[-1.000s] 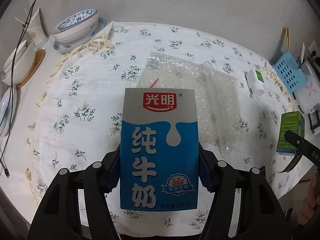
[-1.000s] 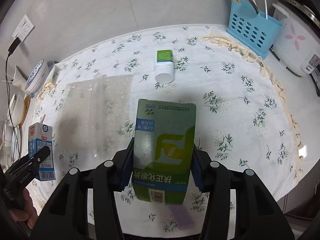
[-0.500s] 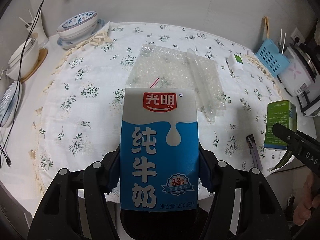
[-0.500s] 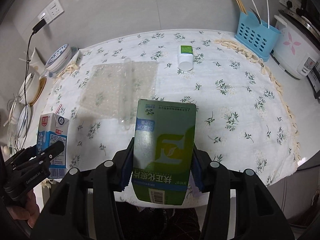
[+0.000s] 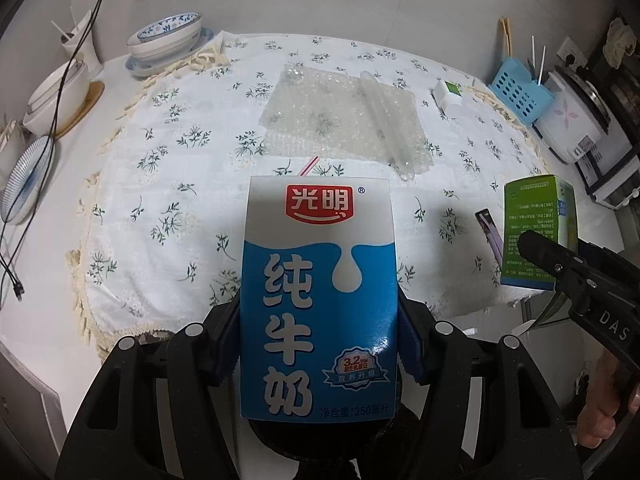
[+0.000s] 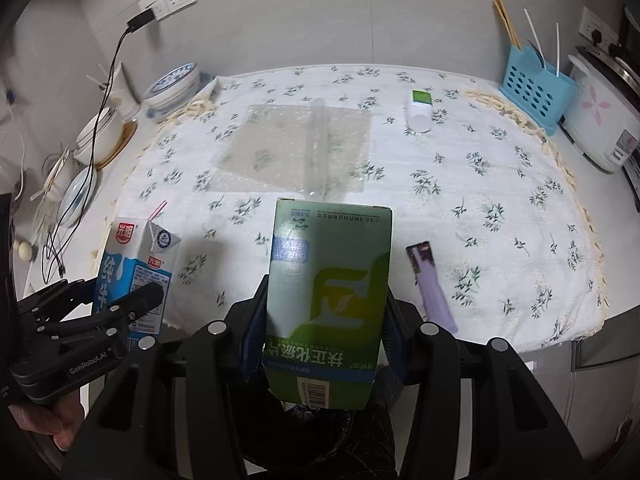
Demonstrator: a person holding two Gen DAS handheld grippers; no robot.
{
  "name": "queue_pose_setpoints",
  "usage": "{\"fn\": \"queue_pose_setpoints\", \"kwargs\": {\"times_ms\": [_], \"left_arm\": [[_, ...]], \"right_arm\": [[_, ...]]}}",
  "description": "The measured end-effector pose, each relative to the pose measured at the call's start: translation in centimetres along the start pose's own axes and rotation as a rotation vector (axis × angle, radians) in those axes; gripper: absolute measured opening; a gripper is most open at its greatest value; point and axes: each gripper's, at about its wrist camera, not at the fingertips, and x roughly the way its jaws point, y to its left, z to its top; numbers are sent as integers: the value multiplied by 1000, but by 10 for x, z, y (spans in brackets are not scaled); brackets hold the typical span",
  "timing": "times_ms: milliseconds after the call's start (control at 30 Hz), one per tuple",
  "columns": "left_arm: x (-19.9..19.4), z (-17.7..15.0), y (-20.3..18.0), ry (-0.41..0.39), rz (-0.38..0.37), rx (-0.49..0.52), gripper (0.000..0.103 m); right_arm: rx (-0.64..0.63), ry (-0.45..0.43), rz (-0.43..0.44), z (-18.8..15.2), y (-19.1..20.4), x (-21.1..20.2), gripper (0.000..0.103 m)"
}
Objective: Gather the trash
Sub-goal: 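Carry the milk carton and green tea box off the table toward the bin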
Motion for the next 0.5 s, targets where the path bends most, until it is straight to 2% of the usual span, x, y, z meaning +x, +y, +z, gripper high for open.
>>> {"fn": "queue_pose_setpoints", "kwargs": {"times_ms": [500], "left_arm": [[1, -74, 9, 36, -9, -2, 62]], "right_arm": [[-24, 4, 48, -57, 14, -5, 47]]}}
